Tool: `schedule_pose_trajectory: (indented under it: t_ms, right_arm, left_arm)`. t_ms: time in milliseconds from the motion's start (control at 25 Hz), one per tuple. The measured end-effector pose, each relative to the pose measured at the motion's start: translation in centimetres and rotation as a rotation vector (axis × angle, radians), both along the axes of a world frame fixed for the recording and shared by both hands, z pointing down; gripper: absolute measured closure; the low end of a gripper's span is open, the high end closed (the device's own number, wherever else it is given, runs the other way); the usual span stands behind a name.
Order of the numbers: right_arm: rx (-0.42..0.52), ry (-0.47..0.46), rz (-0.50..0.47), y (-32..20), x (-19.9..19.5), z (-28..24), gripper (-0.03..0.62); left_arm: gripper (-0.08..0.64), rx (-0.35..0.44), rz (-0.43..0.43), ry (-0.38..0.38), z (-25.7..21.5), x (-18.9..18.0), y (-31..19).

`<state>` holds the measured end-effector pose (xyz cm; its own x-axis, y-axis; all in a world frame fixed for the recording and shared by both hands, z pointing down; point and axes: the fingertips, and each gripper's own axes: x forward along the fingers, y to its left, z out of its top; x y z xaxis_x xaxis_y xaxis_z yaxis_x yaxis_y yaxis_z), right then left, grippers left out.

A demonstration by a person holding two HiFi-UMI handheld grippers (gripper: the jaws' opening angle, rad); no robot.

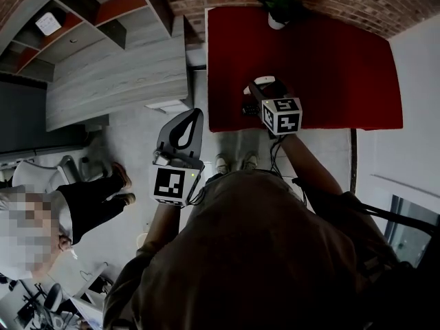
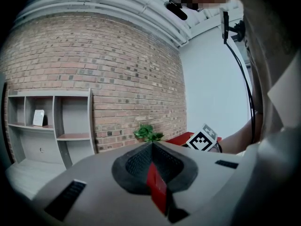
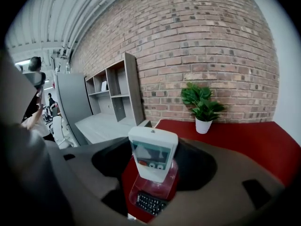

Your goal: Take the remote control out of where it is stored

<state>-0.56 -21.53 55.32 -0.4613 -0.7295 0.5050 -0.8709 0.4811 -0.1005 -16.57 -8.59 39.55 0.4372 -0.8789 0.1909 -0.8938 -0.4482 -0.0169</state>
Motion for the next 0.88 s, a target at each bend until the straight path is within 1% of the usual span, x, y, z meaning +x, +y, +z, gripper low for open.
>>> schedule_pose_trajectory:
  t_ms: [200, 400, 640, 880]
  right_arm:
    - [0.092, -0.014, -0.025, 0.1, 0.7, -3.2, 0.302]
    - [0.148, -0.043, -0.028, 0.3, 1.8, -6.1, 0.302]
    - [0.246, -0.052, -0.046, 0.9, 3.0, -9.9, 0.302]
    - [0.321, -0.089, -0.052, 1.8, 4.2, -13.2, 0.302]
  left_arm:
    - [0.551, 0.021, 0.007, -0.003, -0.5, 0.7, -0.4]
    - [0.551, 0.033, 0.012, -0.015, -0.9, 1.2, -0.8]
    - [0.551, 0.049, 0.015, -0.025, -1.4, 1.8, -1.4]
    - [0.551, 0.075, 0.004, -0.033, -2.3, 2.0, -2.1]
